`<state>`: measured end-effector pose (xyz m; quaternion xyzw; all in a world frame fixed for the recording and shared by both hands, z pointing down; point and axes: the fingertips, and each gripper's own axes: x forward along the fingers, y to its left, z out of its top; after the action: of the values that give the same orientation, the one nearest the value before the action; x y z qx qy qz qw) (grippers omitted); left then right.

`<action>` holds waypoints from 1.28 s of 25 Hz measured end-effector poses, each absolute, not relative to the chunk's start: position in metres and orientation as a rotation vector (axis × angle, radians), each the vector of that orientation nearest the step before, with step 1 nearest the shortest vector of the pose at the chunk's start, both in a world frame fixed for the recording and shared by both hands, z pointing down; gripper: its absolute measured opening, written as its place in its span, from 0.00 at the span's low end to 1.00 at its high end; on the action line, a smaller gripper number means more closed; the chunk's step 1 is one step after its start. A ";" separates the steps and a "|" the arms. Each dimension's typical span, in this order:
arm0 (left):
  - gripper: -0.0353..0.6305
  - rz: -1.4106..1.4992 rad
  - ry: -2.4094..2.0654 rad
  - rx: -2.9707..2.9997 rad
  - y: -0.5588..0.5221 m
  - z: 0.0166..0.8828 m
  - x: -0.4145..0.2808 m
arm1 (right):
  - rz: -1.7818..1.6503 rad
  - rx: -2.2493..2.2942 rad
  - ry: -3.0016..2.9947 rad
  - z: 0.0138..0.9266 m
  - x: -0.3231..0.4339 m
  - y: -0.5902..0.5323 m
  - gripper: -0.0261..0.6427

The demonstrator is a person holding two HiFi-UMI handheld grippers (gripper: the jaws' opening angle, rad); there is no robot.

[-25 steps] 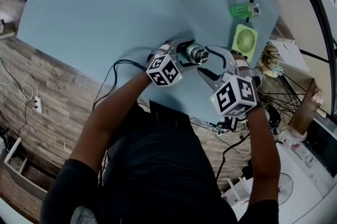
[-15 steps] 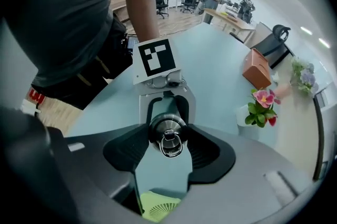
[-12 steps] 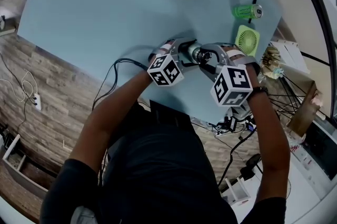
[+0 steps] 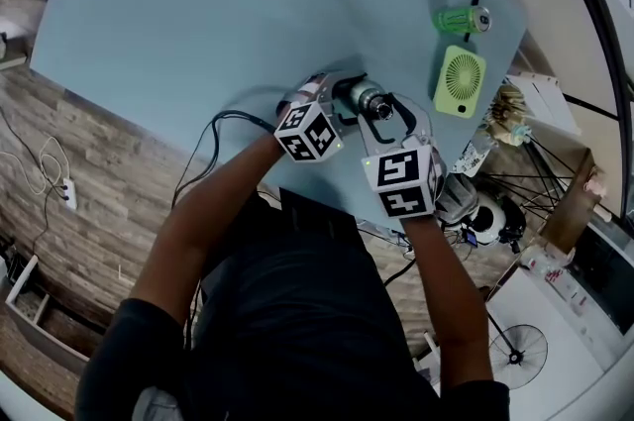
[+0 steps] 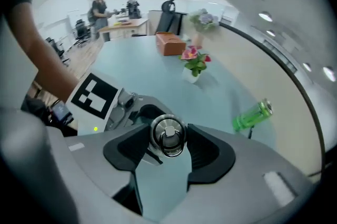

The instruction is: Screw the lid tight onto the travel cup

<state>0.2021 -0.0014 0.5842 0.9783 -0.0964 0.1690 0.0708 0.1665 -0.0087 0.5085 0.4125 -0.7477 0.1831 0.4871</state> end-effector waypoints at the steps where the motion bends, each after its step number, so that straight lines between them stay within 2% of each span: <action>1: 0.69 0.508 -0.290 2.942 -0.002 0.584 0.202 | 0.473 1.108 -1.809 0.506 0.167 -0.011 0.38; 5: 0.69 0.508 -0.293 2.943 -0.002 0.584 0.202 | 0.569 1.386 -1.787 0.502 0.173 -0.013 0.38; 13: 0.69 0.509 -0.292 2.941 -0.002 0.585 0.203 | 0.582 1.300 -1.812 0.504 0.173 -0.013 0.38; 18: 0.69 0.508 -0.289 2.943 -0.002 0.584 0.203 | 0.436 0.933 -1.993 0.478 0.152 -0.009 0.39; 26: 0.69 0.509 -0.291 2.942 -0.002 0.584 0.203 | -0.168 -0.032 -1.796 0.491 0.161 0.008 0.39; 32: 0.69 0.507 -0.289 2.942 -0.002 0.584 0.204 | -0.232 -0.250 -1.730 0.507 0.162 0.010 0.39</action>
<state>0.2037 -0.0024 0.5841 0.9784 -0.0960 0.1688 0.0712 0.1625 0.0102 0.5071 -0.1093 -0.7574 -0.1016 0.6357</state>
